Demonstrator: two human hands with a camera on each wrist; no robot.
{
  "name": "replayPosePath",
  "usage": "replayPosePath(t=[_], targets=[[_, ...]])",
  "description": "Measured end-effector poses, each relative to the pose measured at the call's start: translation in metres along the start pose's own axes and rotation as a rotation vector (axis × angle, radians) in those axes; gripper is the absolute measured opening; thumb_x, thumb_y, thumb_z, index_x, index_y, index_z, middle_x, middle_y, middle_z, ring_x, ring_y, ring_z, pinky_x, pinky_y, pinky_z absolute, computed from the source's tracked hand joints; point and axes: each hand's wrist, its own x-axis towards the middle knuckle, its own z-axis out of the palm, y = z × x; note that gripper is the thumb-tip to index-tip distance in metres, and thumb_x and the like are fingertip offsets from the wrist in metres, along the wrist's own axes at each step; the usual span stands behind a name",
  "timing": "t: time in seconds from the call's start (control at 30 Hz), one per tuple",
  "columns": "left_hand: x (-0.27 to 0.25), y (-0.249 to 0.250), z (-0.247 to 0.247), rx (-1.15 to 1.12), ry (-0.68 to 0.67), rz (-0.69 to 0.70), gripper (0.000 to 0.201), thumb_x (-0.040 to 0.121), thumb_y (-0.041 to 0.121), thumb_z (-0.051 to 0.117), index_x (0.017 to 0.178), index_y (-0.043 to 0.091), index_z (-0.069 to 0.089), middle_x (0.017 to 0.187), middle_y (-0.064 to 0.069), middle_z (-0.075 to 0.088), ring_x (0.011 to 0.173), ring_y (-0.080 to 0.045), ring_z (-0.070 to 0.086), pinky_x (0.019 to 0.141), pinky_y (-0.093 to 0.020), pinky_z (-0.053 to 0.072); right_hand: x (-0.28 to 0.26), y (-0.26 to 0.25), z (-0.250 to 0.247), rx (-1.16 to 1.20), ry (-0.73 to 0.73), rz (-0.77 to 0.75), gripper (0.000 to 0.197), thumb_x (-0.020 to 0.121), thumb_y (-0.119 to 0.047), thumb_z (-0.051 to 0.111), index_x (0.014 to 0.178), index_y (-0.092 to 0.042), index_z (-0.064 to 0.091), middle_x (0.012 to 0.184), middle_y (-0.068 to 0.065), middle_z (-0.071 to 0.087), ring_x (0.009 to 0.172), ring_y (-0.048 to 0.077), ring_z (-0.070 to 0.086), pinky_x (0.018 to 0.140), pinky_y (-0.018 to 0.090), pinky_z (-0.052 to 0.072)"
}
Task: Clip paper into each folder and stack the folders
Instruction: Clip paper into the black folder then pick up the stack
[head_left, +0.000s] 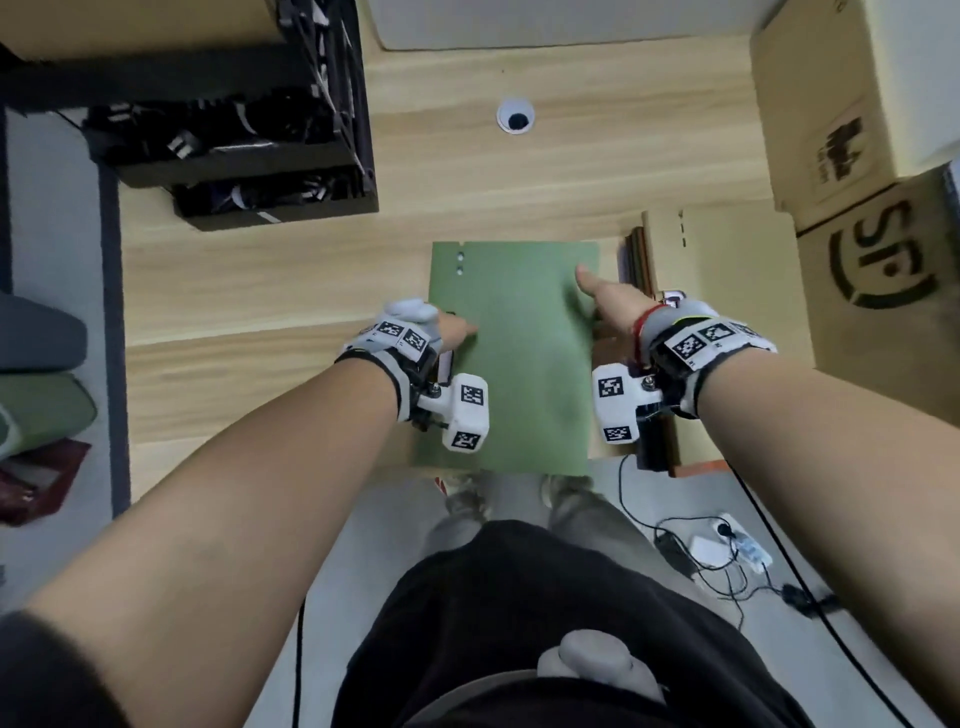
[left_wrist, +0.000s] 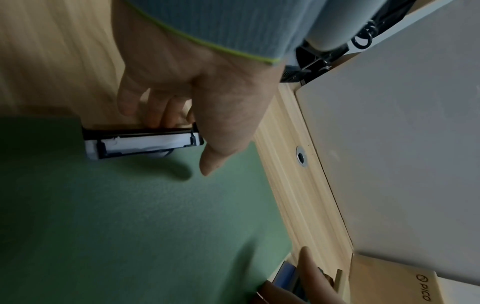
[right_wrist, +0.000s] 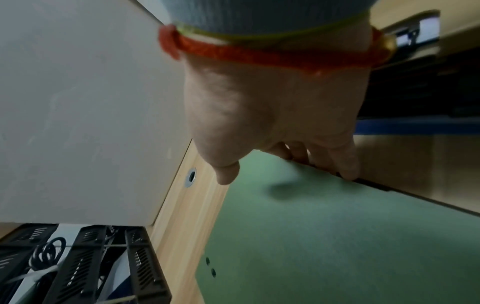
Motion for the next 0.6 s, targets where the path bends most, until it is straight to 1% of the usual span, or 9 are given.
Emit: replayPosePath(t=[0.17, 0.23, 0.3, 0.33, 0.37, 0.43, 0.47, 0.5, 0.6], targets=[[0.003, 0.003, 0.004, -0.067, -0.006, -0.050, 0.066, 0.088, 0.042, 0.067, 0.135, -0.001, 0.049, 0.138, -0.017, 0.053, 0.127, -0.031, 0.051, 0.105, -0.036, 0.041, 0.012, 0.007, 0.009, -0.053, -0.012, 0.005, 0.073, 0.098, -0.057, 0.041, 0.143, 0.000, 0.041, 0.149, 0.016, 0.043, 0.134, 0.031, 0.044, 0.109, 0.035, 0.031], [0.002, 0.005, 0.005, -0.162, -0.065, -0.087, 0.072, 0.091, 0.045, 0.062, 0.139, -0.004, 0.042, 0.135, -0.018, 0.053, 0.123, -0.033, 0.052, 0.107, -0.040, 0.041, 0.016, 0.008, 0.008, -0.038, -0.018, -0.017, 0.073, 0.097, -0.058, 0.044, 0.141, 0.000, 0.043, 0.146, 0.016, 0.046, 0.131, 0.031, 0.047, 0.105, 0.033, 0.034], [0.000, 0.009, 0.006, -0.233, -0.047, -0.092, 0.071, 0.093, 0.052, 0.055, 0.138, -0.002, 0.044, 0.131, -0.017, 0.055, 0.119, -0.031, 0.055, 0.107, -0.040, 0.040, 0.016, 0.012, 0.004, -0.027, -0.023, -0.017, 0.073, 0.096, -0.056, 0.047, 0.141, 0.001, 0.043, 0.145, 0.016, 0.047, 0.130, 0.031, 0.048, 0.104, 0.032, 0.035], [-0.002, 0.010, 0.004, -0.240, -0.001, -0.075, 0.067, 0.091, 0.059, 0.052, 0.131, 0.006, 0.051, 0.127, -0.012, 0.059, 0.116, -0.028, 0.056, 0.105, -0.037, 0.040, 0.018, 0.012, 0.006, -0.018, -0.029, -0.024, 0.073, 0.095, -0.056, 0.048, 0.141, 0.001, 0.044, 0.145, 0.016, 0.047, 0.130, 0.031, 0.048, 0.105, 0.032, 0.036], [-0.005, 0.012, 0.000, -0.202, 0.058, -0.074, 0.061, 0.086, 0.070, 0.049, 0.112, 0.016, 0.060, 0.112, -0.004, 0.064, 0.106, -0.025, 0.059, 0.098, -0.032, 0.042, 0.019, 0.013, 0.007, -0.001, -0.040, -0.037, 0.074, 0.093, -0.056, 0.052, 0.140, 0.001, 0.045, 0.143, 0.014, 0.049, 0.128, 0.031, 0.050, 0.106, 0.032, 0.037], [-0.020, 0.023, -0.008, -0.113, 0.199, -0.061, 0.066, 0.074, 0.088, 0.040, 0.069, 0.023, 0.051, 0.072, 0.003, 0.056, 0.079, -0.021, 0.056, 0.072, -0.030, 0.041, 0.011, 0.008, 0.002, 0.039, -0.034, -0.096, 0.074, 0.085, -0.057, 0.061, 0.137, -0.005, 0.051, 0.139, 0.009, 0.056, 0.122, 0.027, 0.056, 0.108, 0.035, 0.041], [-0.023, 0.027, -0.013, -0.093, 0.248, -0.045, 0.072, 0.069, 0.093, 0.037, 0.062, 0.022, 0.046, 0.064, 0.001, 0.051, 0.071, -0.021, 0.054, 0.064, -0.029, 0.040, 0.011, 0.006, -0.001, 0.057, -0.022, -0.137, 0.071, 0.082, -0.055, 0.065, 0.135, -0.009, 0.054, 0.136, 0.007, 0.059, 0.120, 0.025, 0.058, 0.108, 0.036, 0.042], [-0.026, 0.033, -0.016, -0.115, 0.266, -0.040, 0.075, 0.065, 0.096, 0.035, 0.062, 0.022, 0.047, 0.063, -0.001, 0.052, 0.069, -0.021, 0.055, 0.064, -0.031, 0.041, 0.012, 0.002, -0.007, 0.071, 0.006, -0.181, 0.071, 0.079, -0.053, 0.068, 0.135, -0.012, 0.054, 0.135, 0.005, 0.059, 0.120, 0.024, 0.058, 0.108, 0.037, 0.043], [-0.040, 0.062, -0.026, -0.276, 0.239, -0.019, 0.074, 0.065, 0.094, 0.042, 0.081, 0.024, 0.059, 0.082, -0.005, 0.058, 0.095, -0.024, 0.056, 0.086, -0.039, 0.040, 0.008, -0.014, -0.043, 0.085, 0.121, -0.277, 0.090, 0.056, -0.063, 0.066, 0.136, -0.024, 0.051, 0.133, 0.008, 0.058, 0.122, 0.026, 0.055, 0.108, 0.040, 0.043]])
